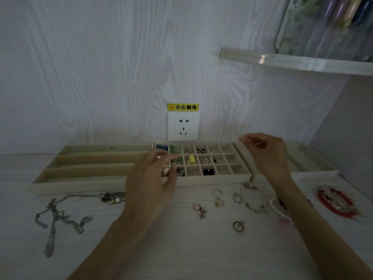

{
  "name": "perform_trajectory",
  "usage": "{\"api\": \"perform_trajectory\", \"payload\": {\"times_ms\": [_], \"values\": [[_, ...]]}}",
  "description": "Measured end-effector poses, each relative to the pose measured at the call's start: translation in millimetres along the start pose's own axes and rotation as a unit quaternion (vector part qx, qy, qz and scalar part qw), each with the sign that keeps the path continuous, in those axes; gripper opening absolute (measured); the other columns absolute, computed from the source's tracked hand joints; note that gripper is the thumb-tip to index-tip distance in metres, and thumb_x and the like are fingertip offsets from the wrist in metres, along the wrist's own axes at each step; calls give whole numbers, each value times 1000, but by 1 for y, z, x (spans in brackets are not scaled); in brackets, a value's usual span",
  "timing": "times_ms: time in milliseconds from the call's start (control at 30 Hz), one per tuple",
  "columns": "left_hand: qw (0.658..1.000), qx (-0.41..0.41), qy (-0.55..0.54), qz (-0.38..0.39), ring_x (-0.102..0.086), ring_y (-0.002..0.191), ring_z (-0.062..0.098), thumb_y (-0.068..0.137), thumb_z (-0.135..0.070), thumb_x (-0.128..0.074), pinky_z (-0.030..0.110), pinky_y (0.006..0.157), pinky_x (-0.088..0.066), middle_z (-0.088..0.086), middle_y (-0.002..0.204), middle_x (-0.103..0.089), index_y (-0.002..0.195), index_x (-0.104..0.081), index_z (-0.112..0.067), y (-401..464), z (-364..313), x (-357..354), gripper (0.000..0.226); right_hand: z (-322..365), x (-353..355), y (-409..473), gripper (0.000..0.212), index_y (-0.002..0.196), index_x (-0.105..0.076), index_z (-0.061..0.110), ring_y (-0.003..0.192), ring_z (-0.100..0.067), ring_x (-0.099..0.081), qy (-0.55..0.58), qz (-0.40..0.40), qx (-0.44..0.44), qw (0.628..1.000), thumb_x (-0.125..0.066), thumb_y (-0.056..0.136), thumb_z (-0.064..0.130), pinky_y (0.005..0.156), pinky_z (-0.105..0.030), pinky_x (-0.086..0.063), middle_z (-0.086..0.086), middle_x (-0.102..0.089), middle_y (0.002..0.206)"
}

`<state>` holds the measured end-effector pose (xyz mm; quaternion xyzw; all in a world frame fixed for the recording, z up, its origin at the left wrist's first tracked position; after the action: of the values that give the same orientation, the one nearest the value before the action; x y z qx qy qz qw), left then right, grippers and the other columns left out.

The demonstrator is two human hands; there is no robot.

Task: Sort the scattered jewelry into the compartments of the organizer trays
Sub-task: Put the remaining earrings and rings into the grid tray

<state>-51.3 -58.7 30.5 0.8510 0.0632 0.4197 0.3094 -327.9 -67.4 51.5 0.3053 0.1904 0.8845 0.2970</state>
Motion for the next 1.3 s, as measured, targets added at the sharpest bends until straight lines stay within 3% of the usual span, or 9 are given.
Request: {"api": "perform_trajectory", "payload": {"times_ms": [133, 267, 467, 667, 933, 1067, 1300], "values": [[996, 23, 85, -12, -56, 96, 27, 83, -21, -66, 38, 78, -47, 4, 102, -63, 108, -68, -18, 7, 21, 4, 25, -15, -7, 30, 9, 89, -73, 18, 67, 2, -57, -85, 115, -1, 990, -67, 85, 22, 64, -7, -44, 4, -68, 85], [990, 51, 124, 38, -54, 99, 28, 85, -27, -62, 39, 81, -45, 6, 104, -62, 114, -65, -16, 7, 32, -4, 32, -26, -44, 31, 16, 97, -73, 15, 81, -4, -58, -145, 285, -8, 947, -68, 84, 23, 77, -17, -43, 8, -66, 93], [990, 60, 115, 63, -55, 103, 25, 88, -32, -57, 39, 86, -46, 3, 110, -60, 118, -63, -18, 6, 32, -9, 34, -37, -74, 24, 13, 92, -75, 17, 81, -8, -61, -204, 374, 7, 905, -71, 82, 25, 77, -23, -49, 1, -71, 91], [990, 65, 107, 63, -52, 104, 21, 89, -35, -53, 36, 87, -44, 0, 112, -58, 122, -60, -21, 6, 33, -9, 36, -42, -80, 23, 13, 91, -76, 19, 84, -12, -64, -260, 377, 5, 889, -72, 81, 26, 81, -32, -54, 2, -72, 89], [990, 70, 105, 64, -52, 103, 22, 89, -34, -54, 34, 83, -44, 0, 109, -59, 115, -63, -21, 5, 33, -10, 31, -42, -79, 28, 12, 87, -76, 23, 79, -12, -61, -304, 330, 10, 893, -71, 79, 30, 76, -30, -53, 4, -71, 86], [988, 80, 109, 72, -51, 107, 21, 90, -36, -52, 33, 85, -42, 0, 114, -59, 120, -60, -22, 4, 35, -11, 34, -40, -77, 27, 12, 87, -76, 22, 76, -11, -58, -318, 312, 16, 895, -70, 80, 31, 65, -25, -45, 5, -66, 80], [991, 70, 89, 71, -53, 102, 24, 88, -32, -55, 35, 81, -44, 2, 107, -62, 116, -63, -21, 5, 33, -11, 32, -39, -75, 26, 15, 90, -76, 22, 77, -12, -59, -295, 320, 12, 900, -71, 80, 33, 66, -25, -47, 3, -70, 87]]}}
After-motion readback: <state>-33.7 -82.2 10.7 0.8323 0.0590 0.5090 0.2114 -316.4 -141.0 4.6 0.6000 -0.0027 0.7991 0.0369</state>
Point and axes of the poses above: each hand's wrist, its own y-axis towards the middle knuckle, its own x-axis out of the back of the hand, z = x × y, the point moved 10 cm from there along y, towards the middle knuckle
